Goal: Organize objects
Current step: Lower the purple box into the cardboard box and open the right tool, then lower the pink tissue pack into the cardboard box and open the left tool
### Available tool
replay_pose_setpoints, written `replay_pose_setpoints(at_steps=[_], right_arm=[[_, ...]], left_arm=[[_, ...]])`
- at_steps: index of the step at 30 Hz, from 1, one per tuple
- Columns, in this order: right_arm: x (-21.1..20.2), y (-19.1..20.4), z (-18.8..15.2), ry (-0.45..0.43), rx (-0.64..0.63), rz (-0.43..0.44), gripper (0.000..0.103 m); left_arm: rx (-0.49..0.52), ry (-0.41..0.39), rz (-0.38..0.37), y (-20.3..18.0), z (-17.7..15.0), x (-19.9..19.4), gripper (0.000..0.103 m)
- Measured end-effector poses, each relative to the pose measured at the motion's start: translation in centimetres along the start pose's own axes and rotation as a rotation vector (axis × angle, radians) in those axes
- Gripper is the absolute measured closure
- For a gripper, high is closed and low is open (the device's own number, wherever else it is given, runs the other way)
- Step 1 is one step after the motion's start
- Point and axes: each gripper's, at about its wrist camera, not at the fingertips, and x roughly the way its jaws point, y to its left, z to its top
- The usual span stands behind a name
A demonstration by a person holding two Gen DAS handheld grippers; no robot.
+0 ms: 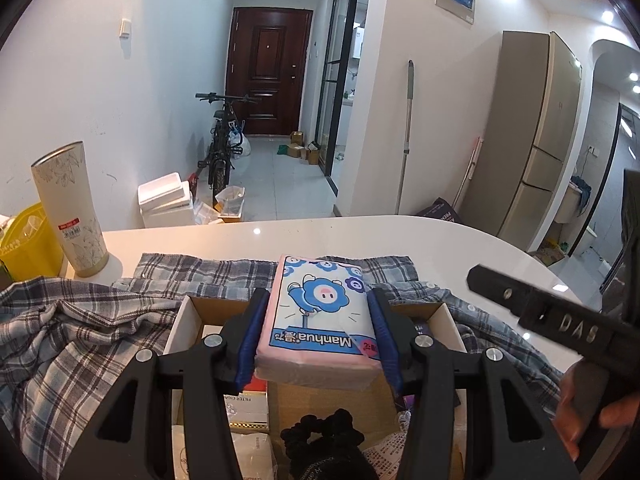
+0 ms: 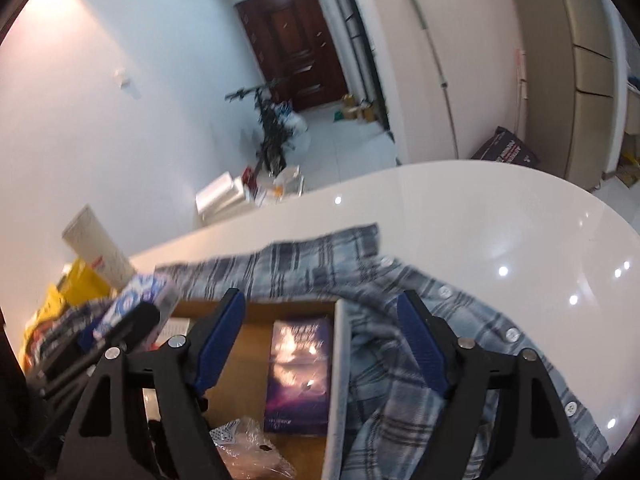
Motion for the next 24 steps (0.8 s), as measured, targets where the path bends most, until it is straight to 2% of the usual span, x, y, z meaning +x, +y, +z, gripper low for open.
replay_pose_setpoints(at_steps=[8, 15, 21, 23, 24], right_arm=[[0.4, -0.9, 0.4, -0.013, 0.02, -0.043, 0.024], [0.0, -1.0, 0.4, -0.016, 0.031, -0.032, 0.024], [-0.1, -1.3, 0.4, -0.018, 0.048, -0.038, 0.024], [-0.2, -1.3, 0.3, -0.026, 0.047, -0.043, 0.024], [-0.3, -1.2, 0.3, -0.03, 0.044, -0.046, 0.024]], left_arm=[[0.047, 0.029, 0.011, -0.9, -0.7, 0.9, 0.052], [0.106, 0.056, 0.03, -2.0, -1.4, 1.7, 0.052], [0.086, 0.078, -0.019, -2.0, -1.4, 1.9, 0.051], [0.093, 0.054, -0.008, -2.2, -1.4, 1.5, 0.042], [0.094, 0.033, 0.0, -2.2, -1.3, 1.2, 0.03]])
